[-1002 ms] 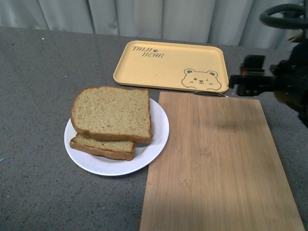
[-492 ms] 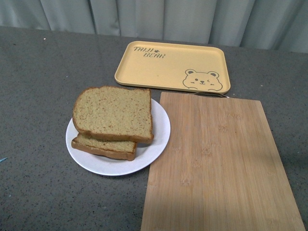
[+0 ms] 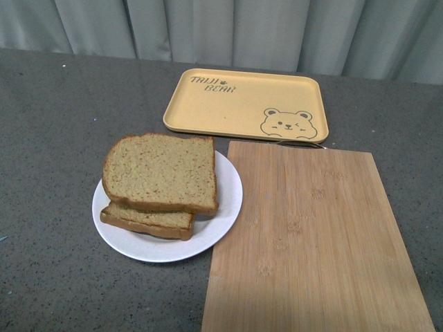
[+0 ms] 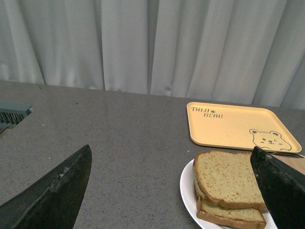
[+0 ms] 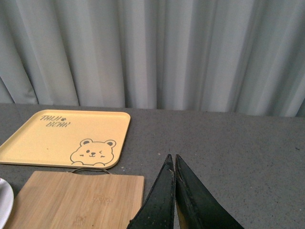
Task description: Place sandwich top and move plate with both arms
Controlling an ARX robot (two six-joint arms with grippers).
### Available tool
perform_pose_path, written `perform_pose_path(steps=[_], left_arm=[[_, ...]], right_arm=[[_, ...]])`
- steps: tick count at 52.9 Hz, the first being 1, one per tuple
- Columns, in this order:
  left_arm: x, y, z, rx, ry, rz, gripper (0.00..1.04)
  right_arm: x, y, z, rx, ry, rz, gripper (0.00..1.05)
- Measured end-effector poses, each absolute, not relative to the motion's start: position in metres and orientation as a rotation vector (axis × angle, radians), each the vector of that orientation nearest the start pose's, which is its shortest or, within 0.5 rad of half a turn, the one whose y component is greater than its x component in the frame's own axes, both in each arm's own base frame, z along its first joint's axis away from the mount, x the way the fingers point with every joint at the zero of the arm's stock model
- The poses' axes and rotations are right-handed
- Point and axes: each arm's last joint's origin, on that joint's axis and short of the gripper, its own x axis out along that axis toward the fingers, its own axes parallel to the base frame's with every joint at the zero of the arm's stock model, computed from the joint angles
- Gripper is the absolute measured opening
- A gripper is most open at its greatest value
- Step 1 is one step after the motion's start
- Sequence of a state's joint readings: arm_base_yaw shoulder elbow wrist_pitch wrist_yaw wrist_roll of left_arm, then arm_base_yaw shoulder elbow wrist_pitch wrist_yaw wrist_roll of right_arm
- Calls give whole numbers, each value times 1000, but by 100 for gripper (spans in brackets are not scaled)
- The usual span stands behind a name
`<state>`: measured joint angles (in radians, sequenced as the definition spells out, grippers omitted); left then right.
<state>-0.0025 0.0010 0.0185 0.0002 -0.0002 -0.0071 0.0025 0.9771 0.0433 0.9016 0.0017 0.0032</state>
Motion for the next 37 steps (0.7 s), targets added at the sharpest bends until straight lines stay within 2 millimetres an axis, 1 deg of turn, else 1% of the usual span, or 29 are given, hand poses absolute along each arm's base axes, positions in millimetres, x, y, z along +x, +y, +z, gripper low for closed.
perform_pose_path(steps=[3,8,30,37], left_arm=[[97,0,170,-7,-18,-3,98],[97,0,170,-7,-18,-2,98],[97,0,170,-7,-18,-2,98],[97,0,170,-7,-18,-2,98]], right_arm=[[157,0,162,3,15,0,1],[149,0,162,3,17,1,1],[126,0,167,3,-1,2,1],[123,0,168,3,-5,3,1]])
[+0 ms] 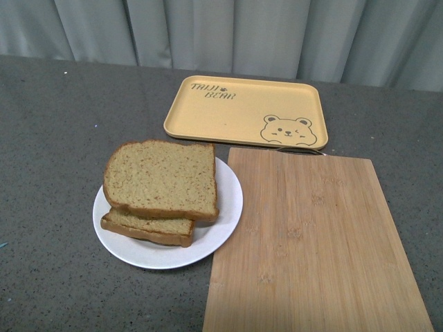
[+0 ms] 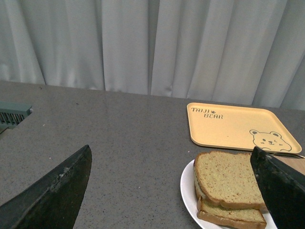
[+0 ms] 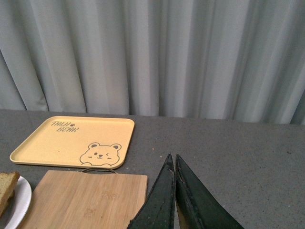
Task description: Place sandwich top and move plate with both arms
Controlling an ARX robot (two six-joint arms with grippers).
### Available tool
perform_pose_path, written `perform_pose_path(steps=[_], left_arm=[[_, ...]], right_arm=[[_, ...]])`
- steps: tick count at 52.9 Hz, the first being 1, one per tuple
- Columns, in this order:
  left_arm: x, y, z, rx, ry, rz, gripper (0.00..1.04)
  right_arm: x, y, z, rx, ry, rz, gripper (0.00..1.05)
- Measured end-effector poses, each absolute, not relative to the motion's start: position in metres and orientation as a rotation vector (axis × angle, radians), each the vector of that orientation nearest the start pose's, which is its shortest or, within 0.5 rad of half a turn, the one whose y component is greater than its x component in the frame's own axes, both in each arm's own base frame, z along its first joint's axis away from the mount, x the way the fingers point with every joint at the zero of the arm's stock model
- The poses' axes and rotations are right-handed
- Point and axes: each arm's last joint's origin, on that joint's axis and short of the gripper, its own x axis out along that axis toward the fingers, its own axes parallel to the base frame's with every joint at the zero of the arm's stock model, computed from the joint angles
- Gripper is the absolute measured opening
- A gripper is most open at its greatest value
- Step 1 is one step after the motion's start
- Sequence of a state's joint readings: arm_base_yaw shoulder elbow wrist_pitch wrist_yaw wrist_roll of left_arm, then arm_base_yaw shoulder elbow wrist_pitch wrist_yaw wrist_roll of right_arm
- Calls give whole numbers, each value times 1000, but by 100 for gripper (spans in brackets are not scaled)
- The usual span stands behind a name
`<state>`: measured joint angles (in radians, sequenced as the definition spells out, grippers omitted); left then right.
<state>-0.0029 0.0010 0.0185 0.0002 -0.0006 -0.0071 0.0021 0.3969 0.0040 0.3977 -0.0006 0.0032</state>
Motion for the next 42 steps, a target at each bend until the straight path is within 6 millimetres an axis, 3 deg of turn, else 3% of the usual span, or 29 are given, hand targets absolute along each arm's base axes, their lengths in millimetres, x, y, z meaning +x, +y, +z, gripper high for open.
perform_pose_path(steps=[42], left_arm=[[97,0,170,-7,-18,-3,98]], right_arm=[[102,0,163,3,25,5,1]])
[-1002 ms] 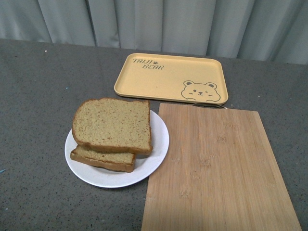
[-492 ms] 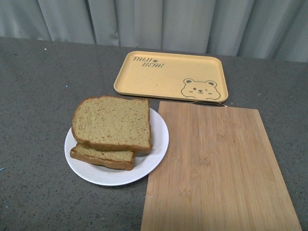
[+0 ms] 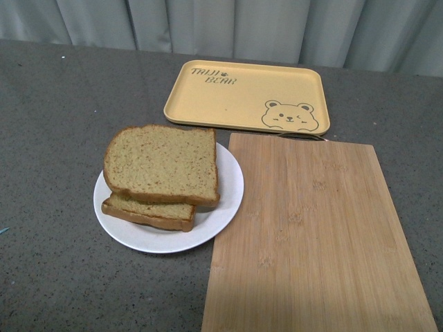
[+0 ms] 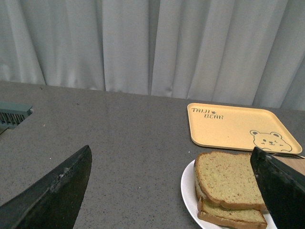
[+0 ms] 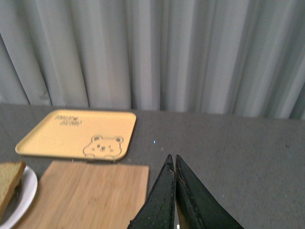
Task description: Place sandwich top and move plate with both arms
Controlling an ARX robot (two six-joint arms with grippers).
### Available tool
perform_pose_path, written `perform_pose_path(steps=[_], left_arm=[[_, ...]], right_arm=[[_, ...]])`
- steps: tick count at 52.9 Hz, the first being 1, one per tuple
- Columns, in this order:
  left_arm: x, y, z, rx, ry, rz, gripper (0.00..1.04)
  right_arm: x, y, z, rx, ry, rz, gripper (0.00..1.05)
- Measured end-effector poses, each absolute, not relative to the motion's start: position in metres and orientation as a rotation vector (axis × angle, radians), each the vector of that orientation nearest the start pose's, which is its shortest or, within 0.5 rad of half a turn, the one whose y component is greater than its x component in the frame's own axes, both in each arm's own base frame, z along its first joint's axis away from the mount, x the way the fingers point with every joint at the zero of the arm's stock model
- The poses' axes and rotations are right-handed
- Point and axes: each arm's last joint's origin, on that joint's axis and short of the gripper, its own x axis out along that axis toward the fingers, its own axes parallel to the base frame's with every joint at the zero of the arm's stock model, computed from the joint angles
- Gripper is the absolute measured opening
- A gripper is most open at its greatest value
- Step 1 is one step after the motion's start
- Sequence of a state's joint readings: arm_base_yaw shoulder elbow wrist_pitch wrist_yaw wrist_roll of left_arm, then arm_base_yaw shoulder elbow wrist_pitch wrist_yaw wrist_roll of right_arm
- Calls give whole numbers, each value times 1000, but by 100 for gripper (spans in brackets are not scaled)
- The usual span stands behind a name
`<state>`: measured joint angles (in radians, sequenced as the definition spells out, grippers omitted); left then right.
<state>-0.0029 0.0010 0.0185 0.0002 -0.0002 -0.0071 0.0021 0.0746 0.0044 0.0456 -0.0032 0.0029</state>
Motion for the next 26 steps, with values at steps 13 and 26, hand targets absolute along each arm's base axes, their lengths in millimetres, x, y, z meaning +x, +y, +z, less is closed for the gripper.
perform_pose_path(steps=[13,26], left_arm=[[97,0,170,-7,-18,-3,98],[97,0,170,-7,-18,-2,98]], right_arm=[[98,0,165,1,-2,5,6],[98,0,165,1,-2,4,47]])
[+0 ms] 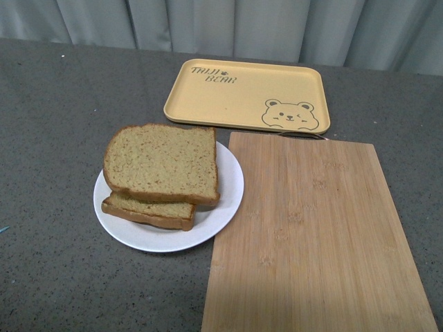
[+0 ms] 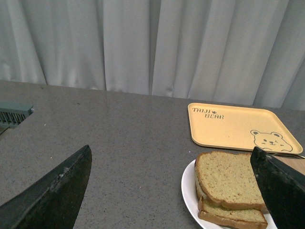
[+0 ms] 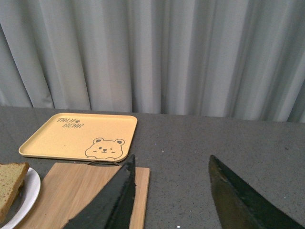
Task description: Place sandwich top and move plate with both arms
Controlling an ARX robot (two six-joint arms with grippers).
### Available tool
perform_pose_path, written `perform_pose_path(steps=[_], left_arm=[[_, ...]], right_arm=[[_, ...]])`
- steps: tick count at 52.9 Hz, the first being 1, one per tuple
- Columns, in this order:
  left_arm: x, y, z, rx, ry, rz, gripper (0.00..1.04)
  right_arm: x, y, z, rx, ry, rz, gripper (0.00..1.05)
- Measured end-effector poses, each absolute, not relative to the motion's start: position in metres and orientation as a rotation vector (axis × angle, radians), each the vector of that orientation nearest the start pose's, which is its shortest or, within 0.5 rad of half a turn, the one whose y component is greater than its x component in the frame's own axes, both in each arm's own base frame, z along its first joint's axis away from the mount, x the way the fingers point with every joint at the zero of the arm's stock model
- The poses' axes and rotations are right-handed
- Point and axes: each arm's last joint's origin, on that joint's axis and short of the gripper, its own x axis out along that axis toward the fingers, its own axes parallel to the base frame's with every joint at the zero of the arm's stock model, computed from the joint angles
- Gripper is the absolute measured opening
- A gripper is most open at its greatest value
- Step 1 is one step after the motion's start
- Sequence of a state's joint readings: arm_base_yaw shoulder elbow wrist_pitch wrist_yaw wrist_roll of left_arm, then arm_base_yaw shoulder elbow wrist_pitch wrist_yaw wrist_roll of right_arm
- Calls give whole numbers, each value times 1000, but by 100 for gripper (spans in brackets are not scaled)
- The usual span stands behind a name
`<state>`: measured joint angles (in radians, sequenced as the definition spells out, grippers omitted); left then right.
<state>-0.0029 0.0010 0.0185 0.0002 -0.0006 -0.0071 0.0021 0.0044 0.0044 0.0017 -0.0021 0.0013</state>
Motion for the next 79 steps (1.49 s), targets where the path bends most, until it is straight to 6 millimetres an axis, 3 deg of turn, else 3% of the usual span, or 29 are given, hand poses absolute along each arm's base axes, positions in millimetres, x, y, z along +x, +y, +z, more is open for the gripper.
perform_pose_path(steps=[4,6,10,14,30,47,62,79], left_arm=[[97,0,170,-7,-18,-2,98],[97,0,170,-7,-15,-3,98],[101,1,164,-176,247,-13,98],[109,1,156,-292,355,27,98],[161,-16,148,-546,528,-24,98],[214,-44,93,-586,819,-79,98],[237,-53,63,-608,928,-64,98],[250,-60,47,-672,990,-67,98]], right_arm=[[98,0,165,1,-2,4,58],[98,0,165,1,-2,4,68],[98,0,165,1,-2,5,86],[98,0,165,2,-2,4,97],[98,0,165,2,-2,4,95],[98,0,165,2,-2,4,95],[98,0,165,2,-2,4,95],[98,0,165,2,-2,4,95]])
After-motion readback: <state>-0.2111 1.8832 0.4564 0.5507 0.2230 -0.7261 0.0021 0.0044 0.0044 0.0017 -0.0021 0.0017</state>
